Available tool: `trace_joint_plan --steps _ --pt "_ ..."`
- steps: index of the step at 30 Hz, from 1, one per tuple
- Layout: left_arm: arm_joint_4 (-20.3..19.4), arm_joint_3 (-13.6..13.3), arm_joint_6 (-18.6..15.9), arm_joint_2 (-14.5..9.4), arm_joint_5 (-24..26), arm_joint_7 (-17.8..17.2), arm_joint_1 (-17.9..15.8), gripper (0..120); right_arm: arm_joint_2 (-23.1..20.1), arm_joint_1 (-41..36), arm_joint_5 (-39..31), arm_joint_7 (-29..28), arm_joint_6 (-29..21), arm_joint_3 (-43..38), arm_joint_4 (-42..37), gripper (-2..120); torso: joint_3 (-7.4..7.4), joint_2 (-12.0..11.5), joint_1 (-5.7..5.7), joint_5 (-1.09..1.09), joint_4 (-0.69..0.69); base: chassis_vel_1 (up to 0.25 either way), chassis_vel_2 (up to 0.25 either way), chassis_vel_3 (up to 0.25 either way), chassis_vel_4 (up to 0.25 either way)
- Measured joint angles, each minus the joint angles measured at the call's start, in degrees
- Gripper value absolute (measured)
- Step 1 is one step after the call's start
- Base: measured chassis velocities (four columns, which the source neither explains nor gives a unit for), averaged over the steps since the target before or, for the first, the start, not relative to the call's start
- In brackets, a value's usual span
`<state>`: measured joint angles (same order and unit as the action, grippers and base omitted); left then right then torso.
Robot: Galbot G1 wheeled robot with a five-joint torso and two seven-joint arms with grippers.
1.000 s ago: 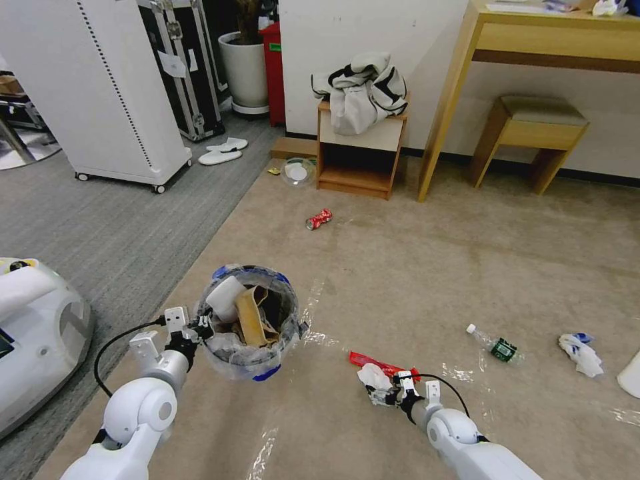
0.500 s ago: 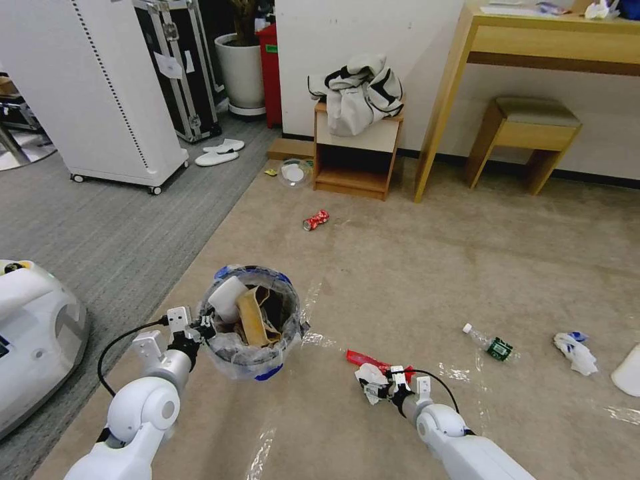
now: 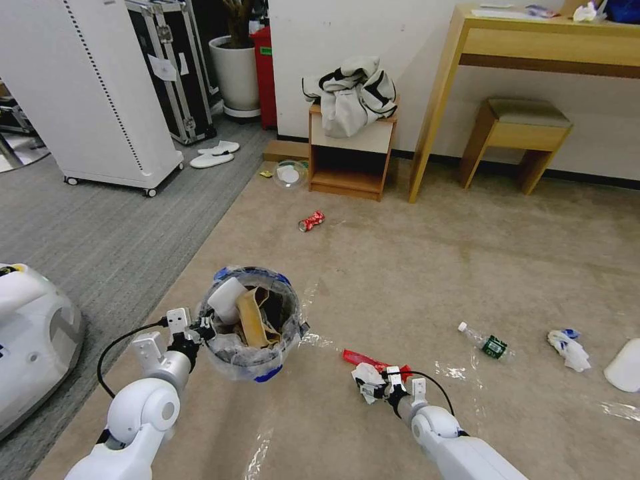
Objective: Pick up the trash bin and place the garbage on the floor into it.
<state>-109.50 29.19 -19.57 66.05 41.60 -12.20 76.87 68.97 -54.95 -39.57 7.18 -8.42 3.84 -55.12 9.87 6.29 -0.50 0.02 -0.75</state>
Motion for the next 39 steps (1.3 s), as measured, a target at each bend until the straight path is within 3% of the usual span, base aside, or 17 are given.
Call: trace_joint_plan --steps 6,9,18,20,26,28,31,33,39 --pt "-0.39 -0.17 -0.05 0.17 -0.24 -0.13 0.14 1 -1.01 -0.84 0.24 -1.2 -0.02 0.14 -1.78 98 0.01 -0.02 -0.01 0.06 0.07 0.0 0.0 0.0 0.0" --pt "-0.52 -0.28 -0.08 0.41 -0.51 -0.16 0.4 1 -1.93 -1.9 0.24 -2.38 -0.35 0.14 -3.85 91 0.02 -0.04 -0.02 0.05 0.03 0.0 0.0 0.0 0.0" --pt "-1.86 -0.5 -0.27 0.52 -0.62 -0.45 1.01 1 -4.52 -4.42 0.27 -6.17 -2.05 0.7 -9.86 62 0.02 -0.04 -0.03 0.04 0.03 0.0 0.0 0.0 0.0" --pt "-2.36 -0.49 -0.35 0.32 -0.53 -0.61 1.4 1 -5.09 -4.82 0.23 -6.98 -2.09 1.25 -11.12 51 0.02 -0.04 -0.03 0.06 0.02 0.0 0.0 0.0 0.0" --pt "-2.76 -0.35 -0.4 0.09 -0.51 -0.68 1.98 1 -5.9 -4.87 0.08 -7.94 -2.01 2.01 -12.35 36 0.02 -0.03 -0.03 0.04 0.01 0.0 0.0 0.0 0.0" --pt "-2.99 -0.26 -0.4 0.12 -0.55 -0.73 2.21 1 -6.44 -4.76 -0.14 -8.7 -1.91 2.3 -13.4 22 0.0 -0.02 -0.03 0.0 0.0 0.0 0.0 0.0 0.0" --pt "-3.06 -0.26 -0.41 0.17 -0.57 -0.74 2.26 1 -6.66 -4.69 -0.24 -8.91 -1.83 2.41 -13.73 17 0.0 -0.02 -0.03 0.01 0.0 0.0 0.0 0.0 0.0" --pt "-3.2 -0.28 -0.41 0.39 -0.72 -0.76 2.36 1 -6.97 -4.52 -0.39 -9.35 -1.56 2.43 -14.35 5 0.0 -0.01 -0.03 -0.01 -0.01 0.0 0.0 0.0 0.0" --pt "-3.79 -0.3 -0.45 0.11 -0.8 -0.78 2.83 1 -7.93 -4.78 -0.47 -10.22 -1.44 1.97 -17.06 0 0.0 0.0 -0.02 -0.02 -0.01 0.0 0.0 0.0 0.0"
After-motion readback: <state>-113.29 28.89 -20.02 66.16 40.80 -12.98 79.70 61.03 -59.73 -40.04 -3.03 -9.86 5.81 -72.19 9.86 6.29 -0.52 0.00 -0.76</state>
